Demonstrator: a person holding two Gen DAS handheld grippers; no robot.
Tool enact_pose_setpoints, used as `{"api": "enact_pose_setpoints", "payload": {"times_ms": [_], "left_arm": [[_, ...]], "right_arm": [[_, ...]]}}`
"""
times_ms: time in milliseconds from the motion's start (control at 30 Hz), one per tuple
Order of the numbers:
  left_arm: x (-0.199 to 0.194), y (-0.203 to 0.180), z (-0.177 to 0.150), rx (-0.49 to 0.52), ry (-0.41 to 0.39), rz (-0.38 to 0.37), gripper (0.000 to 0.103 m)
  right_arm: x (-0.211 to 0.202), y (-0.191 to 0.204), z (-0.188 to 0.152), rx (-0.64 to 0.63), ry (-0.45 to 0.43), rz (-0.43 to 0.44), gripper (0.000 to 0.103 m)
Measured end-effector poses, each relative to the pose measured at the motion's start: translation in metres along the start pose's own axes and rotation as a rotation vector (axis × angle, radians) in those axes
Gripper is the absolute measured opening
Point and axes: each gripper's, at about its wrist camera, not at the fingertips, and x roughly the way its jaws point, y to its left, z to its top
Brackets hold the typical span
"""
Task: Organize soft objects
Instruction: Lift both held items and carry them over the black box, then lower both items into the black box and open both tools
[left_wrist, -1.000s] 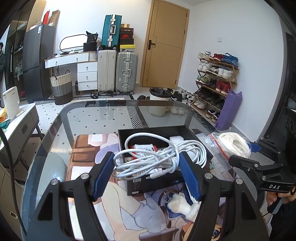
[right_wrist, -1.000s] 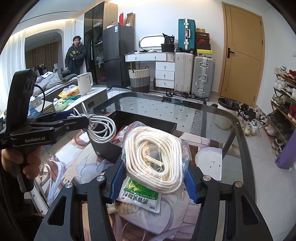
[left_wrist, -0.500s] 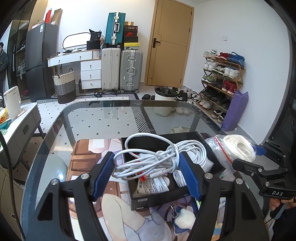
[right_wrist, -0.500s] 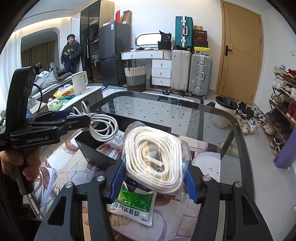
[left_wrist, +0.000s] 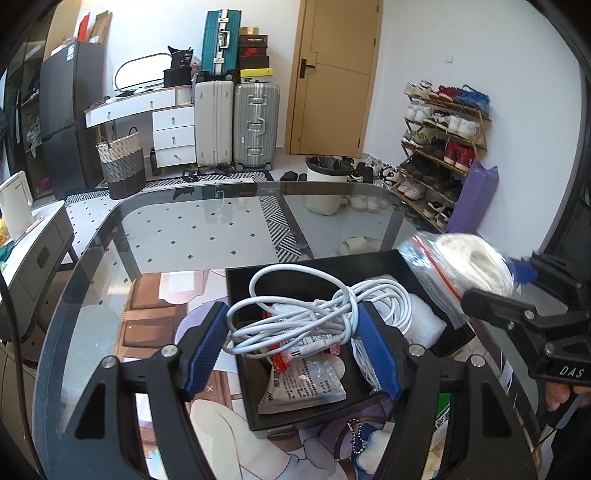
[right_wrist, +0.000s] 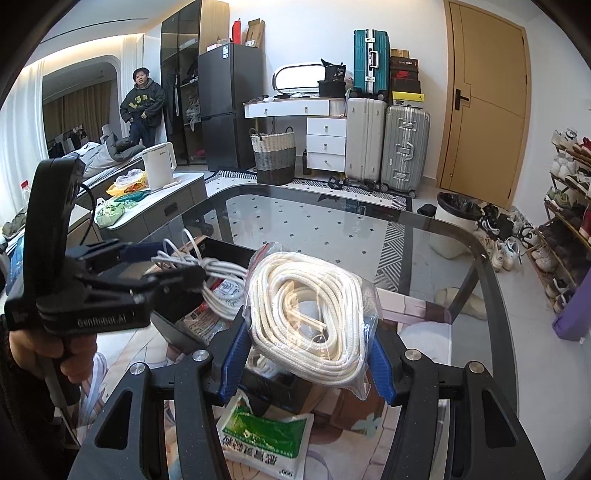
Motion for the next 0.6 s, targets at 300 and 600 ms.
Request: {"api": "enact_pose_setpoints", "payload": {"times_ms": [300, 600], "left_arm": [[0.011, -0.014, -0.007, 0.047, 0.051, -0.014, 0.070], [0.005, -0.016, -0.010, 0.064, 0.059, -0.013, 0.071]], "right_arm": [[0.015, 0.001, 0.010, -0.020, 0.012, 0.021, 0.058], [0.035, 0.007, 0.019, -0.048, 0.036, 0.047, 0.058]]}}
